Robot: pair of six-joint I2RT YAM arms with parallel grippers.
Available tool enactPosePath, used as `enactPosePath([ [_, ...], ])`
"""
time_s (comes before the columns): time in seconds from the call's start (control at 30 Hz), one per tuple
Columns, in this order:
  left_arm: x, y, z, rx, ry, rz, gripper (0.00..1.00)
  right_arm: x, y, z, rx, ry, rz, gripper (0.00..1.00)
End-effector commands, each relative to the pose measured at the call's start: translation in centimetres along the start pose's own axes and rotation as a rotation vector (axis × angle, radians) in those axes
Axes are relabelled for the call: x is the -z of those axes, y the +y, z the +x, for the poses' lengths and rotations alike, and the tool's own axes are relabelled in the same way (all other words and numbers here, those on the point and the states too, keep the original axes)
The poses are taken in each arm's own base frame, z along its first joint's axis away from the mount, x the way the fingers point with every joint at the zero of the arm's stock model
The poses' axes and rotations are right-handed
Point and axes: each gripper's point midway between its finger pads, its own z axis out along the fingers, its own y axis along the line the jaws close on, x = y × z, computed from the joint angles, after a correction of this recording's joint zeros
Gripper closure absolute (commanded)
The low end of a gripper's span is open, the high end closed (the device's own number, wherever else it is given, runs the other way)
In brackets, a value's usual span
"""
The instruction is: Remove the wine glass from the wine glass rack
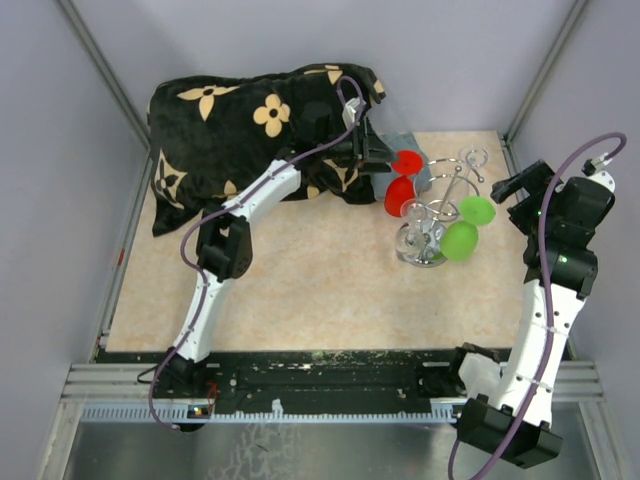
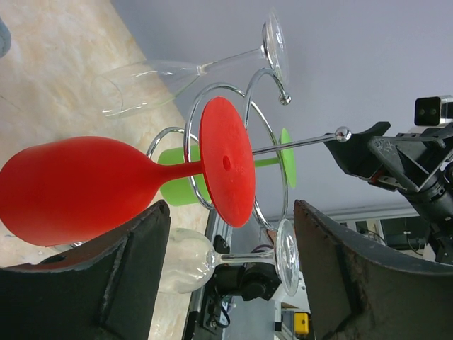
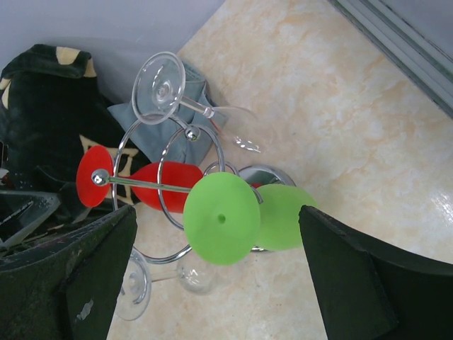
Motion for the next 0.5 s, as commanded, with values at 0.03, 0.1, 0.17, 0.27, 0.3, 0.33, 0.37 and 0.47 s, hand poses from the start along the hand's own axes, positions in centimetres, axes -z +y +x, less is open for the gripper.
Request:
enactPosePath([
  [0.03,-0.61,-0.24,-0.76,-0.032,-0.028,0.016,0.29,0.56,0.78,-1.01,0.007,-0.042,-0.029,0.04],
  [0.1,-0.7,-0.08,-0.73,-0.029,-0.029,0.013,0.31,0.58,0.77,-1.02,0.01,-0.042,-0.028,0.04],
  [0.17,-0.78,0.0,-0.7,-0.03,-0.029,0.011,0.35,0.49,0.72,-0.94,0.009,-0.039,-0.027,0.04],
  [0.27,-0.84,0.18,-0.76,-0.03,-0.034,0.008,0.4,0.31,0.7,-0.92,0.006,-0.04,-0.029,0.04],
  [0.3,-0.89,0.09,-0.84,-0.034,-0.038,0.008,0.42,0.23,0.76,-0.97,0.006,-0.041,-0.033,0.04],
  [0.33,-0.94,0.12,-0.95,-0.036,-0.044,0.006,0.43,0.17,0.83,-0.99,0.004,-0.042,-0.037,0.04],
  [0.37,-0.96,0.11,-1.04,-0.038,-0.047,0.005,0.43,0.1,0.87,-0.94,0.001,-0.041,-0.041,0.04],
  [0.47,-1.03,0.18,-1.19,-0.039,-0.052,0.003,0.48,-0.18,0.9,-0.85,-0.006,-0.04,-0.046,0.04],
])
